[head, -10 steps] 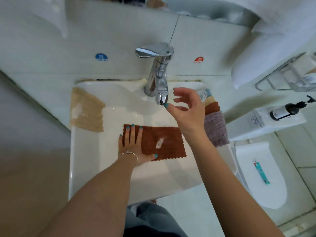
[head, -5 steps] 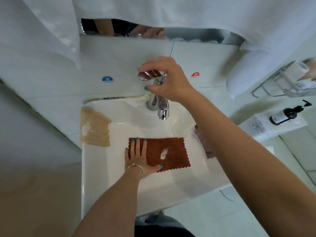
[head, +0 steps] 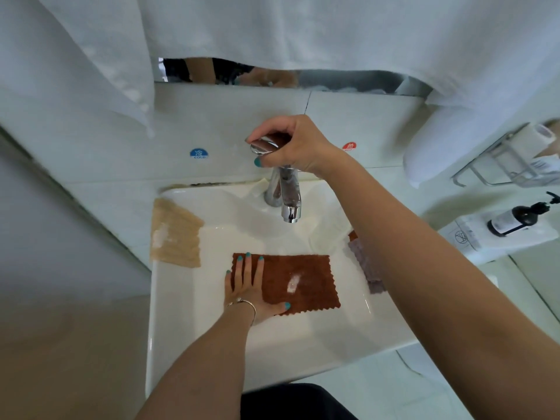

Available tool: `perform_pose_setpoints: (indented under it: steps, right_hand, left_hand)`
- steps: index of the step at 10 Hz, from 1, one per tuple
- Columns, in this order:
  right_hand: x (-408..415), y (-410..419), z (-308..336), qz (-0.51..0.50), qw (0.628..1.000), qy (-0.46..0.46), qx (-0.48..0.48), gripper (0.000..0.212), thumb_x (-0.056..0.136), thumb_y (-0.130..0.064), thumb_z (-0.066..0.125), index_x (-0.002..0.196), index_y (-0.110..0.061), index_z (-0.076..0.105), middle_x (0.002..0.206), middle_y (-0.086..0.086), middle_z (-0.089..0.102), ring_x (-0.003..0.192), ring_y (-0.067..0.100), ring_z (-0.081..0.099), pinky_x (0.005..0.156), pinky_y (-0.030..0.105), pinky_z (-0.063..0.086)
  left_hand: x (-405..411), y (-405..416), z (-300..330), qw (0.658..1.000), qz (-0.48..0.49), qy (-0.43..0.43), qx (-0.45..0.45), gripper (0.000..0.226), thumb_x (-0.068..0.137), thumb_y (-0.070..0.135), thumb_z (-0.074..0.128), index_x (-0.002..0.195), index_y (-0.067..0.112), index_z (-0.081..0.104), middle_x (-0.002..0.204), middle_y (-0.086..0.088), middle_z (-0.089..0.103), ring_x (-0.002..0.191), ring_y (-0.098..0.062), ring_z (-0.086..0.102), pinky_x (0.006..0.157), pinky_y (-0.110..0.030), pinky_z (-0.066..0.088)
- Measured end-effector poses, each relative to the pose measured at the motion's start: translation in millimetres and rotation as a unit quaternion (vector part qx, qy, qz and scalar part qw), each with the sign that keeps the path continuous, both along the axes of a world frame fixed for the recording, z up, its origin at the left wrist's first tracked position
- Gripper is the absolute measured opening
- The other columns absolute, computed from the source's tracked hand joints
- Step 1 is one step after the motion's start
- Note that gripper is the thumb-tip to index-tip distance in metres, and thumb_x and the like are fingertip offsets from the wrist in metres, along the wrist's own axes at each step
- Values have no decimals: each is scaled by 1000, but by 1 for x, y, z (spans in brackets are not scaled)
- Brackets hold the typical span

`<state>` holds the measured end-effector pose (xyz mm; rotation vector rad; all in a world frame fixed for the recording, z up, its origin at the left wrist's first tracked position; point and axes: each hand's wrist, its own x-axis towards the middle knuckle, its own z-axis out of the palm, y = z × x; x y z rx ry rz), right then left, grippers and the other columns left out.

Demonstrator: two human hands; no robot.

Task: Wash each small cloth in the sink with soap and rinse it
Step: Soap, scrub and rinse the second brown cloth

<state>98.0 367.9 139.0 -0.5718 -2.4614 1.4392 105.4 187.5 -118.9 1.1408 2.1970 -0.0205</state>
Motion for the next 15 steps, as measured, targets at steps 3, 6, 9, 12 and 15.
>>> perform_pose_setpoints:
  steps: [3,6,9,12,15]
  right_hand:
    - [-1,2,-1,-19,999,11,-26,34,69,11,79,96,-8,71,84,-10,65,70,-11,61,67,9,47]
    - [1,2,0,-29,997,27,-60,36,68,15,76,97,-5,69,84,-9,65,68,-10,62,66,9,46]
    - [0,5,-1,-42,997,25,-66,36,67,11,79,94,-11,70,86,-8,66,70,-8,61,68,13,48]
    - [2,4,-1,-46,997,22,-57,36,68,9,79,95,-13,70,88,-9,65,71,-9,61,69,13,50]
    - [3,5,-1,-47,998,12,-52,36,70,6,80,99,-14,70,90,-12,64,73,-10,61,70,12,50]
  left_hand:
    - [-1,0,-2,1000,2,3,1,125,68,87,46,143,27,-35,146,1,-47,138,-22,-40,116,-47,-18]
    - [-1,0,-4,1000,2,3,3,125,67,88,45,141,28,-36,150,-2,-43,138,-22,-40,116,-47,-18]
    - [-2,0,-4,1000,-4,2,-2,126,68,87,45,142,26,-36,149,-3,-44,138,-23,-40,116,-47,-17]
    - [-1,1,-5,1000,-5,5,-4,126,68,88,45,145,25,-33,150,-4,-42,138,-23,-40,116,-48,-18]
    - [-1,-1,-5,1000,-2,7,4,126,68,88,44,144,26,-34,149,-3,-44,138,-22,-39,116,-46,-18]
